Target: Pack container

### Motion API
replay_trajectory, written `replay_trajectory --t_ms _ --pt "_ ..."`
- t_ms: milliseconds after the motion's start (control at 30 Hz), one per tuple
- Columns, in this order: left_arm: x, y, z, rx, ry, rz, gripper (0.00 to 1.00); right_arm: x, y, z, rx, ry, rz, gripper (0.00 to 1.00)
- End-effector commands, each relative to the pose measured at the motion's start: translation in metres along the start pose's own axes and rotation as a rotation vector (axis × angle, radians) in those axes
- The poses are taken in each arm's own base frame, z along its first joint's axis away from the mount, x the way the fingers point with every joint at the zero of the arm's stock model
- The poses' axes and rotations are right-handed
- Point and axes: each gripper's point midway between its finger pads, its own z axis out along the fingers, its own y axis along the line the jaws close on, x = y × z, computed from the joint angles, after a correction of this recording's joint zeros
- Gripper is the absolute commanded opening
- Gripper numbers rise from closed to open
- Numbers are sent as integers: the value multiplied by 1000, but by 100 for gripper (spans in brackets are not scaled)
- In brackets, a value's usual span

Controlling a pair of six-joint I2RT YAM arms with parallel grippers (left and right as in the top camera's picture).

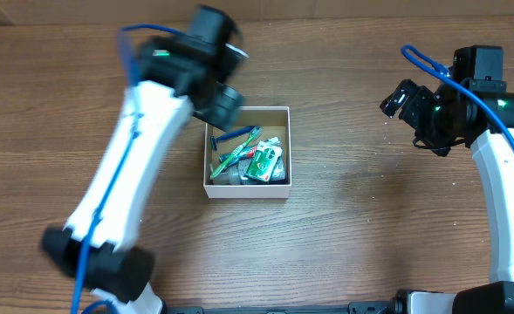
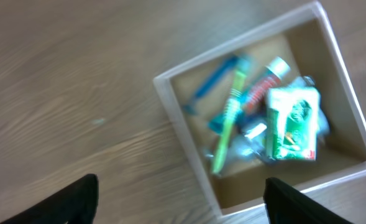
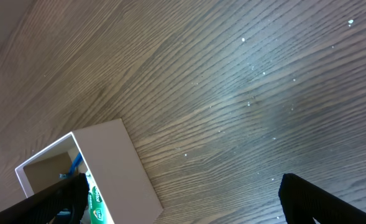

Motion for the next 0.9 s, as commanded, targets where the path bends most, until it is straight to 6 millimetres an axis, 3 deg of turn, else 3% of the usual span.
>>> replay_trajectory --t_ms 0,100,233,300,500,633,767,867 --pt "14 71 -58 -121 -123 -393 100 -4 3 -5 -11 -21 0 100" --pt "37 110 -78 -168 -141 -552 100 -4 3 -5 -11 -21 0 100" --pt "63 138 -85 -213 -101 -639 100 -4 3 -5 -11 -21 0 100" --pt "74 144 -83 -223 -67 -664 100 -4 3 -5 -11 -21 0 100" --pt "75 146 -82 -225 -63 -670 100 -3 8 -17 -31 -51 -14 100" --pt "74 146 -82 -225 -63 -670 100 9 31 -49 -96 -118 -83 100" --pt "75 146 -82 -225 -63 -670 100 36 59 -91 -192 -192 -191 100" --pt "75 146 -82 -225 -63 -670 100 35 51 -131 -151 -386 -234 100"
